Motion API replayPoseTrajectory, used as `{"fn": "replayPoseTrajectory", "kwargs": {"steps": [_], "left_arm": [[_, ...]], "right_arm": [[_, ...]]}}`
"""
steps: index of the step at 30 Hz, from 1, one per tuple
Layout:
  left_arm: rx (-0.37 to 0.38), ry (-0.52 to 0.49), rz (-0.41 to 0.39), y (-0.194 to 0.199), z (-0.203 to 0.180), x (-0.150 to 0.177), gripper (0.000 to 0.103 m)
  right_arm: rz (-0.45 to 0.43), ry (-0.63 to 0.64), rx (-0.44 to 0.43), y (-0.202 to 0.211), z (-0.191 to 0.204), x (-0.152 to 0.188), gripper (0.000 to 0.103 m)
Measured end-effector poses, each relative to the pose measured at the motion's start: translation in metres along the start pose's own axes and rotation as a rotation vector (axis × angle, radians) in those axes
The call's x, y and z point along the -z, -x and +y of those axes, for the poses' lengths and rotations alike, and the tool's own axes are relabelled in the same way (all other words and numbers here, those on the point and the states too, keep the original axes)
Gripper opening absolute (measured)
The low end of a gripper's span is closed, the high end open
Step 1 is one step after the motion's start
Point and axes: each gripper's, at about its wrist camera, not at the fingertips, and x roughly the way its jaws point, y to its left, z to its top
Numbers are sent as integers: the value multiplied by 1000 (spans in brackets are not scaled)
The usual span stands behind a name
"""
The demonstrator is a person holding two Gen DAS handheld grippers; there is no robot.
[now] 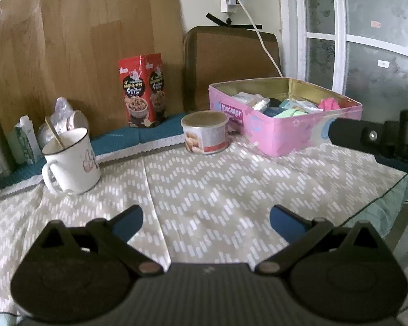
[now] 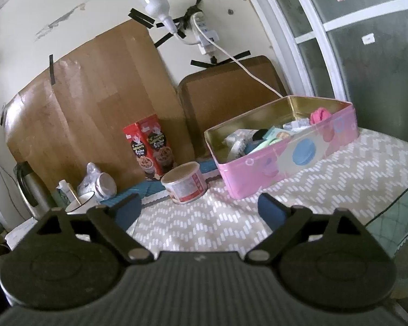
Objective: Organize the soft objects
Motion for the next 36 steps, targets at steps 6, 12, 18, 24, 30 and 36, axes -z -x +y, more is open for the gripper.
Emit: {"fn": "replayPoseTrajectory", "kwargs": {"steps": [6, 12, 18, 24, 30, 36], "left_arm": [[-10, 22, 22, -3, 10, 6, 103], [-58, 89, 32, -7, 38, 14, 103], [-92, 109, 49, -16, 55, 18, 103], [-101, 122, 55, -18, 60, 21, 103], [-130, 147, 48, -15, 75, 22, 103], [-180, 169, 61, -13, 87, 27, 103]], "right_arm": [[44, 22, -30, -9, 5, 5, 95], [87, 40, -57, -18, 9, 12, 95], [115, 53, -69, -21, 16, 18, 95], [123, 80, -82, -22, 25, 22, 95], [148, 91, -107, -28, 32, 24, 95], [162, 112, -135, -31, 41, 27, 95]]}}
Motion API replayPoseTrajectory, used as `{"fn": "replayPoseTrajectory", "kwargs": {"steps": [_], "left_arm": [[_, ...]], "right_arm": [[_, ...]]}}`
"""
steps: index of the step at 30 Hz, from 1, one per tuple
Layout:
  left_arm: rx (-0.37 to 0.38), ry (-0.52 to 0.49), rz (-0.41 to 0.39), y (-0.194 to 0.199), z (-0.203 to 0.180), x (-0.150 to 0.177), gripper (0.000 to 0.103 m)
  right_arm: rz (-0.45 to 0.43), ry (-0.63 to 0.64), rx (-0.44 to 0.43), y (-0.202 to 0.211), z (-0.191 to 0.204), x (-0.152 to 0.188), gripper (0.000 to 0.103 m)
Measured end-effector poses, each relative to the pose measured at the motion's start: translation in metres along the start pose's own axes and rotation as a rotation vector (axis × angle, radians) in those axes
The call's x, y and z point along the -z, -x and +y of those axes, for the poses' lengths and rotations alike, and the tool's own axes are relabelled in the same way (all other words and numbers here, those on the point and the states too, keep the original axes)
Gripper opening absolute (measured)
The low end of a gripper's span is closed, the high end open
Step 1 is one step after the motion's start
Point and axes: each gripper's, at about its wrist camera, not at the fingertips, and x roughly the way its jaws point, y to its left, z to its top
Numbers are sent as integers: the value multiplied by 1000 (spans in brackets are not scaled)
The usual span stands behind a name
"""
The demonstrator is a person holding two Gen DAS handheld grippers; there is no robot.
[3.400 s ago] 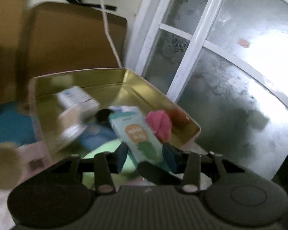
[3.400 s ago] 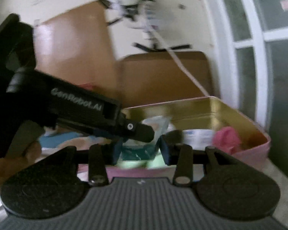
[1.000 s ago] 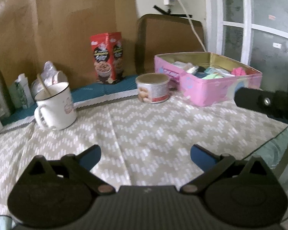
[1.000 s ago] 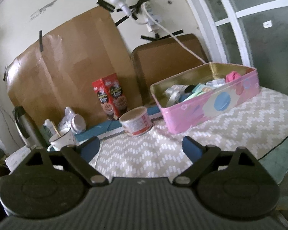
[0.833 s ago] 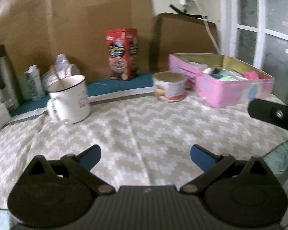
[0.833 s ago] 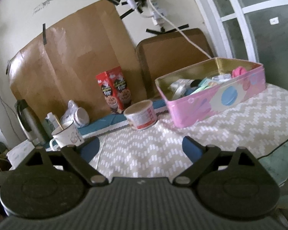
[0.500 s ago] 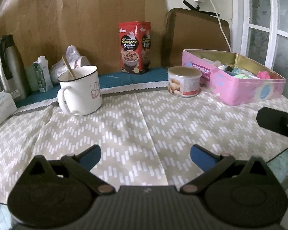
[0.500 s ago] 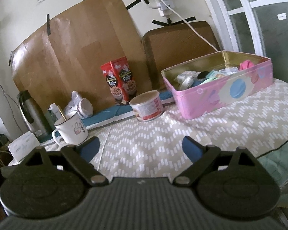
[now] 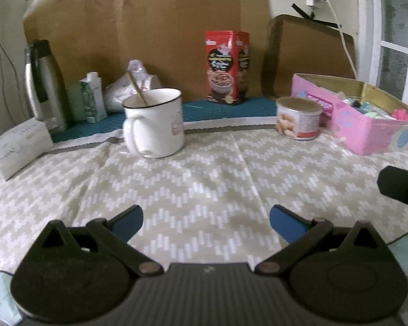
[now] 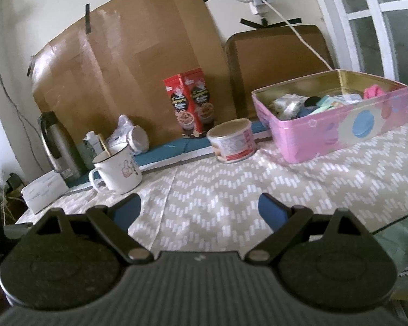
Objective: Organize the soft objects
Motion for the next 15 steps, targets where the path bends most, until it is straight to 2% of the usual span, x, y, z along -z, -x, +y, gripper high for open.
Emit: {"fn": "replayPoseTrajectory", "kwargs": {"steps": [10, 15], "left_arm": [[-62, 18, 10, -3, 18, 4, 103], [-119, 32, 1, -4, 24, 6, 103]], "right_arm": [[28, 29, -30, -7, 10, 2, 96], [35, 31, -39, -9, 13, 2, 96]]}}
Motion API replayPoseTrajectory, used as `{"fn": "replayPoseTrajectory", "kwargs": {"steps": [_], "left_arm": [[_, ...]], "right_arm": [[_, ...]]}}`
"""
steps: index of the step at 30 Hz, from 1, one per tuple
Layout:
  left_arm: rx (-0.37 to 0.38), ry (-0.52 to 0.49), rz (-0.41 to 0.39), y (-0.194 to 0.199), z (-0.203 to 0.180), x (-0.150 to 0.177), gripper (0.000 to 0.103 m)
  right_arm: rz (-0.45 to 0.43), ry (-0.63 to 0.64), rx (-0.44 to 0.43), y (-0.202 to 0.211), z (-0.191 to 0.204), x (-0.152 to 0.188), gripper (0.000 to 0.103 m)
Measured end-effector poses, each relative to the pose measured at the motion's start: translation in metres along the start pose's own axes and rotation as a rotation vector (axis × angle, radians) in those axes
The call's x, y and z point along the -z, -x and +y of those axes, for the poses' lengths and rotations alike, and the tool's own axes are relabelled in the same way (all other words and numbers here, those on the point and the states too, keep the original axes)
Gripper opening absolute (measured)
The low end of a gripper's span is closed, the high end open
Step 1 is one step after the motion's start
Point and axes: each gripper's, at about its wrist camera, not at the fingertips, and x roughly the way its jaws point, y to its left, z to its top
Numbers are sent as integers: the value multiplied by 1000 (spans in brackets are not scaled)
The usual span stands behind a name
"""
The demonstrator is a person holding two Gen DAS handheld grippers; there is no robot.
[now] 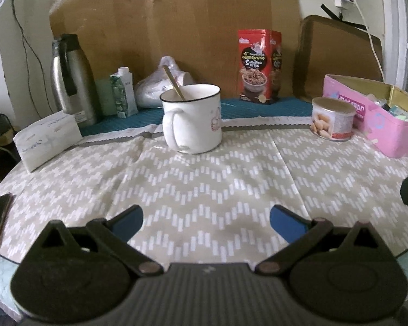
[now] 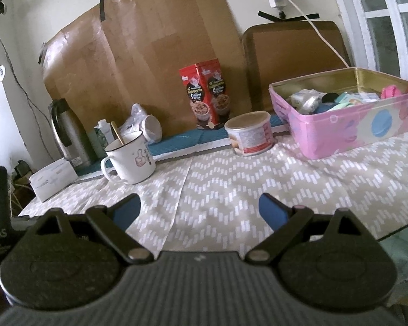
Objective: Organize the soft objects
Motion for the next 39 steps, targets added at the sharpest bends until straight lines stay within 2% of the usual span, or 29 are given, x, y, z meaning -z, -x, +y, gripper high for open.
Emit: {"fn": "replayPoseTrajectory", "kwargs": {"steps": [8, 19, 30, 35, 39], "left_arm": [[-9, 20, -28, 6, 5, -2, 103], [-44, -11, -21, 13, 2, -4, 103], [-40, -47, -6, 16, -6, -6, 103], [1, -32, 19, 15, -6, -8, 103], [26, -19, 3, 19, -8, -9, 103]], "right_arm": [[-5, -7, -5, 2, -1, 0, 96], [-6, -24, -10, 3, -5, 2, 96], [-8, -54, -20, 7, -22, 2, 96], [-15, -69, -24, 10, -30, 0, 96], [-20, -79, -27, 12, -35, -1, 96]]}}
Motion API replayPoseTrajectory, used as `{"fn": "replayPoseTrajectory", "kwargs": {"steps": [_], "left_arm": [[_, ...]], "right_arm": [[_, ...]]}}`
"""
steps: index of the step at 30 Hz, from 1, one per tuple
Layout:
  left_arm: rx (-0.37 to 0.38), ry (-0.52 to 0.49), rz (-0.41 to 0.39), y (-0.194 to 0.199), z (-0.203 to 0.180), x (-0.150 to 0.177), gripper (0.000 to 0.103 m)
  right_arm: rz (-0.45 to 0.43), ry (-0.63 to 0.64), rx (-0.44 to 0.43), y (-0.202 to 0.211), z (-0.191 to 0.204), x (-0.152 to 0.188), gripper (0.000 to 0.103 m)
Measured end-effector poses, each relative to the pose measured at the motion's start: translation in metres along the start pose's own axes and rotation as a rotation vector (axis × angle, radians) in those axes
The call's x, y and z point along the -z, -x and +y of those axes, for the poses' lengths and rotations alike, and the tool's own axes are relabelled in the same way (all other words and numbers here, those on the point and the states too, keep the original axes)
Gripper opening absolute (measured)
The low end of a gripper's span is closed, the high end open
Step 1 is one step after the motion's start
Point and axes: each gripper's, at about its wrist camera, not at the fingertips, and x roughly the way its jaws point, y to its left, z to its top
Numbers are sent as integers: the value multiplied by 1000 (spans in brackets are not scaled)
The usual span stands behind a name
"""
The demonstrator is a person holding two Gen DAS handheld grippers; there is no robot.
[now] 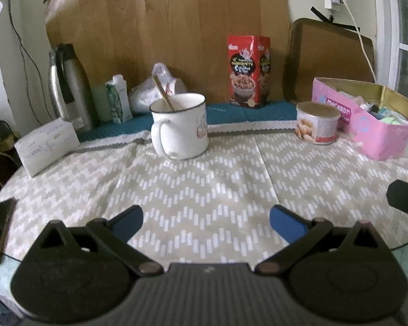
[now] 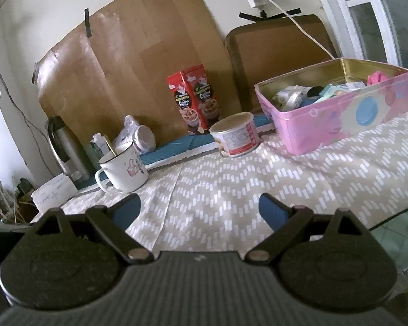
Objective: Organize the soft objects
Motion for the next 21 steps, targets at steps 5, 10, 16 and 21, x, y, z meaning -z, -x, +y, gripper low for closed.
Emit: {"fn": "replayPoseTrajectory", "kwargs": {"steps": [5, 10, 16, 21], "left_arm": [[-24, -34, -17, 4, -10, -1, 103], [-4, -82, 2, 4, -22, -1, 103], [38, -97, 29, 4, -31, -2, 103], [76, -113, 48, 5, -41, -3, 103]], "right_arm": [[-13, -14, 0, 3, -7, -3, 96], [-19, -25, 3, 5, -14, -4, 96], [-29, -39, 7, 8, -22, -6, 96], [-36, -52, 15, 10, -30, -8, 96]]}}
